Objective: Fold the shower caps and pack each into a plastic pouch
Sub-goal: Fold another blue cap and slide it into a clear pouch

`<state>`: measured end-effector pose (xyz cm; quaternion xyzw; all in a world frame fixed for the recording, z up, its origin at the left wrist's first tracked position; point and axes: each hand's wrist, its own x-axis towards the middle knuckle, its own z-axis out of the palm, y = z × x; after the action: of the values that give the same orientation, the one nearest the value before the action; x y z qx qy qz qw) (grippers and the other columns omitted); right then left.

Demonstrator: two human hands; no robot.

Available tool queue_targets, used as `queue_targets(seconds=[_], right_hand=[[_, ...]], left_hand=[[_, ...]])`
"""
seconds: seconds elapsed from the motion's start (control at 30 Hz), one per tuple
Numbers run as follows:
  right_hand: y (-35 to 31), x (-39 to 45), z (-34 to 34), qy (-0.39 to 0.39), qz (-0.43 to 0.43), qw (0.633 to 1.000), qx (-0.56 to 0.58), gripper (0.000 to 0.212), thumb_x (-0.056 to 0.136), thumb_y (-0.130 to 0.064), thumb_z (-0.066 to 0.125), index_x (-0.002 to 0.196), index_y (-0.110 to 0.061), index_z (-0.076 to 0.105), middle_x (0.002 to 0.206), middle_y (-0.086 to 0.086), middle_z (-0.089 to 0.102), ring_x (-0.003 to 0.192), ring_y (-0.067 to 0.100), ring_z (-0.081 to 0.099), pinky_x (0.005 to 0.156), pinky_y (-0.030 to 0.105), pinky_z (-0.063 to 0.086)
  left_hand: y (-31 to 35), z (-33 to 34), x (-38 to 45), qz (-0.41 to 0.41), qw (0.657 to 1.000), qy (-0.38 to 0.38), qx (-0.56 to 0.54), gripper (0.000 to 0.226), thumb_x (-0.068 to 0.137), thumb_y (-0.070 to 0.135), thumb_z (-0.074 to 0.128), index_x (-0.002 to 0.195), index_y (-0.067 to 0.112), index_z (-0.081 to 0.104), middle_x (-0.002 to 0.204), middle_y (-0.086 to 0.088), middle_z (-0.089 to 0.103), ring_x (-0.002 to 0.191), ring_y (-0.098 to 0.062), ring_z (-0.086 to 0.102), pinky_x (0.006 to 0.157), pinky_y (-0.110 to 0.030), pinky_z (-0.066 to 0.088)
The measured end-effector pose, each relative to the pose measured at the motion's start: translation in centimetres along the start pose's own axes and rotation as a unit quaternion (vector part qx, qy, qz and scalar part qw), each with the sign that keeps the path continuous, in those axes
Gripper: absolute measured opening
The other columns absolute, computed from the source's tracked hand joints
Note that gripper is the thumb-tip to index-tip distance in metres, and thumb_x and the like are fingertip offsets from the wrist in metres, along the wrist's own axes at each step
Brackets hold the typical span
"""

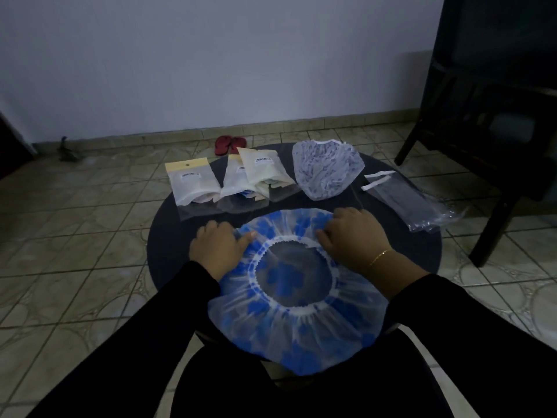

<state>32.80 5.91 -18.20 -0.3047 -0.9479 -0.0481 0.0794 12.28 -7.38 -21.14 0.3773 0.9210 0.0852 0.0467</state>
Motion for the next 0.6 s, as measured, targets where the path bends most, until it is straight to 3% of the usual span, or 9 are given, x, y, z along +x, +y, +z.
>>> queue_targets(seconds=[0.07,0.1,0.13,0.2,0.27,0.47,0.53,0.6], right_hand=[[-0.2,0.4,1.0,0.075,-0.052,0.995,0.05,0.033,0.094,-0.036,0.046,0.113,-0.016,0.064,0.119,0.01,0.058,0.112,0.031,0.053,0.089,0.039,0.038],[-0.3,0.6,1.3,0.064,-0.076,0.993,0.07,0.039,0.093,-0.037,0.047,0.126,-0.019,0.056,0.134,0.009,0.051,0.126,0.031,0.045,0.097,0.043,0.035],[-0.3,0.8,1.6,0.022,-0.093,0.992,0.077,0.047,0.095,-0.041,0.043,0.139,-0.024,0.042,0.149,0.005,0.036,0.139,0.028,0.03,0.107,0.044,0.026],[-0.1,1.0,2.2,-0.095,-0.085,0.99,0.056,0.057,0.098,-0.05,0.029,0.149,-0.032,0.013,0.159,-0.004,0.006,0.147,0.018,0.002,0.116,0.041,0.006],[0.4,0.9,2.8,-0.17,-0.049,0.982,0.062,0.06,0.096,-0.058,0.02,0.149,-0.036,0.003,0.159,-0.006,-0.004,0.146,0.015,-0.006,0.117,0.041,0.0],[0.9,1.1,3.4,-0.215,0.009,0.971,0.107,0.062,0.093,-0.063,0.019,0.149,-0.038,0.005,0.159,-0.008,-0.003,0.146,0.013,-0.005,0.118,0.044,-0.002],[0.9,1.1,2.9,-0.193,0.017,0.97,0.15,0.061,0.095,-0.06,0.022,0.149,-0.035,0.012,0.159,-0.006,0.0,0.146,0.014,-0.004,0.117,0.043,-0.001],[1.3,1.0,2.2,-0.161,0.009,0.972,0.172,0.057,0.097,-0.055,0.024,0.149,-0.032,0.017,0.159,-0.004,0.001,0.146,0.014,-0.003,0.117,0.04,0.0]], left_hand=[[0.6,0.3,0.3,0.0,0.997,0.009,-0.073,0.055,0.092,0.062,0.034,0.111,0.016,0.056,0.119,-0.012,0.05,0.112,-0.033,0.045,0.09,-0.041,0.039],[0.8,0.5,0.4,0.012,0.994,0.026,-0.105,0.048,0.095,0.058,0.034,0.105,0.017,0.056,0.113,-0.011,0.053,0.108,-0.032,0.048,0.086,-0.039,0.04],[1.0,0.6,0.4,0.029,0.989,0.042,-0.138,0.041,0.096,0.053,0.033,0.098,0.017,0.054,0.104,-0.009,0.055,0.101,-0.031,0.052,0.08,-0.037,0.041],[1.2,0.8,0.2,0.049,0.981,0.05,-0.18,0.035,0.099,0.046,0.033,0.089,0.017,0.049,0.085,-0.004,0.055,0.082,-0.027,0.055,0.066,-0.034,0.038],[1.0,0.9,0.0,0.038,0.984,0.055,-0.167,0.033,0.1,0.044,0.033,0.089,0.016,0.047,0.076,-0.001,0.054,0.071,-0.022,0.053,0.06,-0.033,0.036],[1.3,0.8,0.1,-0.016,0.994,0.087,-0.063,0.028,0.099,0.039,0.038,0.102,0.015,0.052,0.1,-0.007,0.061,0.083,-0.024,0.055,0.069,-0.034,0.04],[1.6,0.7,0.0,0.01,0.99,0.137,-0.021,0.027,0.097,0.035,0.044,0.112,0.014,0.054,0.112,-0.01,0.057,0.098,-0.029,0.055,0.078,-0.038,0.04],[2.0,0.3,-0.1,0.086,0.972,0.217,0.004,0.026,0.093,0.029,0.05,0.115,0.015,0.056,0.115,-0.008,0.056,0.105,-0.029,0.052,0.083,-0.039,0.037]])
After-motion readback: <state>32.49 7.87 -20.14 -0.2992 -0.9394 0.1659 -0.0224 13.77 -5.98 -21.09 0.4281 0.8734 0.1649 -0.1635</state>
